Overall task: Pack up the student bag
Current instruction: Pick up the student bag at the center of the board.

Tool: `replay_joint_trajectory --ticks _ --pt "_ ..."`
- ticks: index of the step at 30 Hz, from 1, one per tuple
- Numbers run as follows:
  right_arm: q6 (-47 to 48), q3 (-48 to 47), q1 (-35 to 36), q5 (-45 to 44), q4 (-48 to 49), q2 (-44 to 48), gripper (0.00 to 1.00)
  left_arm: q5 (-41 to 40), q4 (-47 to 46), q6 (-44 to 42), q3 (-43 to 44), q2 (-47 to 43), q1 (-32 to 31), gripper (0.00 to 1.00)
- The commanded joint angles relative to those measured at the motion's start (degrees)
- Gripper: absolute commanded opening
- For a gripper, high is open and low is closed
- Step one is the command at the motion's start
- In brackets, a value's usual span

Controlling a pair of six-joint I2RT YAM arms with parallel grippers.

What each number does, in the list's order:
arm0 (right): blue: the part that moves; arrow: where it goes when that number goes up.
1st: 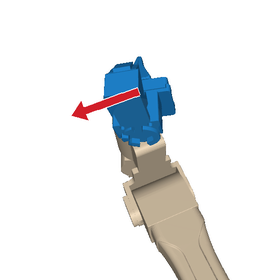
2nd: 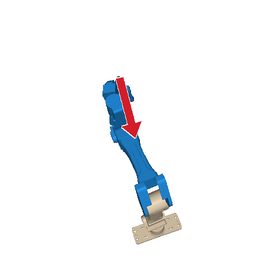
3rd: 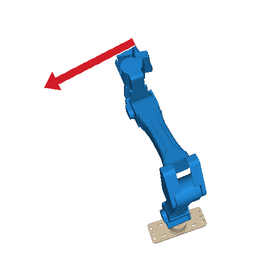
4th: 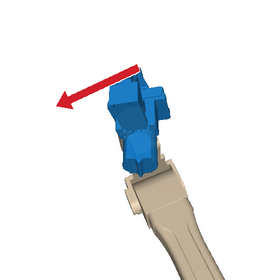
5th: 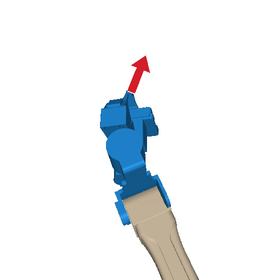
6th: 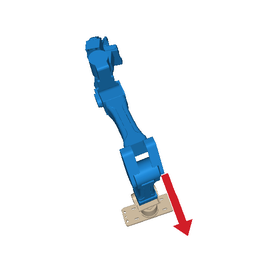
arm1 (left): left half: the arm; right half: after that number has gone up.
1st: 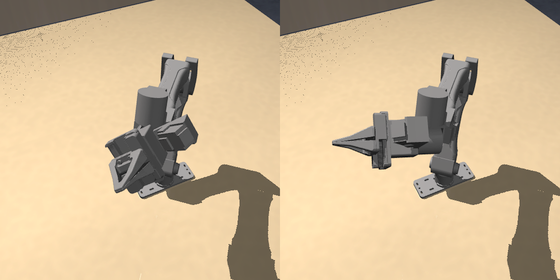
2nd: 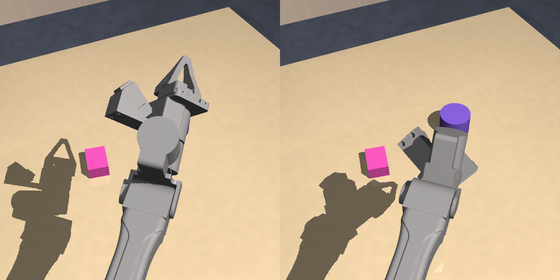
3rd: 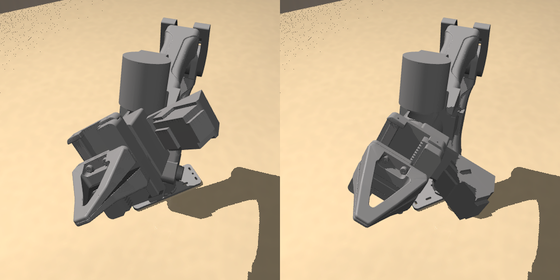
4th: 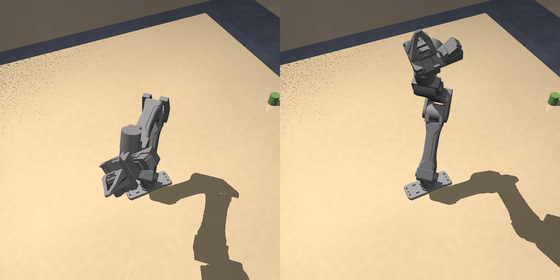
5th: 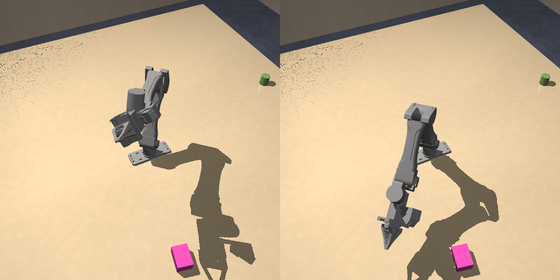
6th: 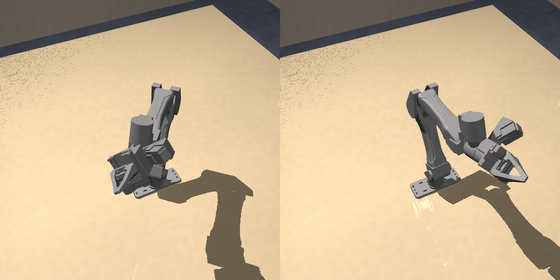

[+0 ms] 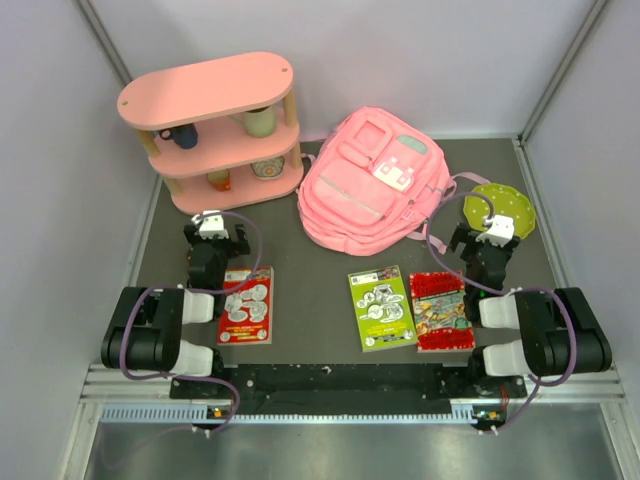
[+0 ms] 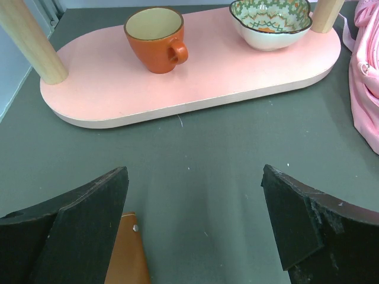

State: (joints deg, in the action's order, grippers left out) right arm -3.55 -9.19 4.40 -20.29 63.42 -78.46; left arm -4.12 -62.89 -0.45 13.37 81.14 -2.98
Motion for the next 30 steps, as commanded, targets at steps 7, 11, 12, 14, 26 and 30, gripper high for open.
replay_joint_trajectory --ticks 7,11,12,14,26,30 --pt "-0.65 -2.66 3.59 -8.51 -16.77 18.09 0.99 -1.06 -3.54 -0.43 0.88 -0.54 0.08 0.99" --pt "-18.9 -11.45 3.51 -11.54 -51.15 30.27 0.99 -9.85 18.04 3.75 4.81 -14.75 -1.67 0.99" --pt "-19.21 -13.29 3.51 -6.82 -55.99 31.77 0.99 -11.16 26.25 5.88 7.26 -17.92 -1.67 0.99" --pt "-23.57 -14.36 3.59 -3.98 -58.92 35.47 0.99 -13.63 48.59 15.67 16.22 -25.31 -1.67 0.99" --pt "-25.52 -26.21 3.51 27.06 -68.22 30.13 0.99 8.47 83.27 26.47 33.03 -33.59 -0.44 0.99" --pt "-27.38 -33.86 3.42 33.81 -73.52 23.45 0.98 10.37 88.02 23.04 36.03 -35.61 -0.36 0.99"
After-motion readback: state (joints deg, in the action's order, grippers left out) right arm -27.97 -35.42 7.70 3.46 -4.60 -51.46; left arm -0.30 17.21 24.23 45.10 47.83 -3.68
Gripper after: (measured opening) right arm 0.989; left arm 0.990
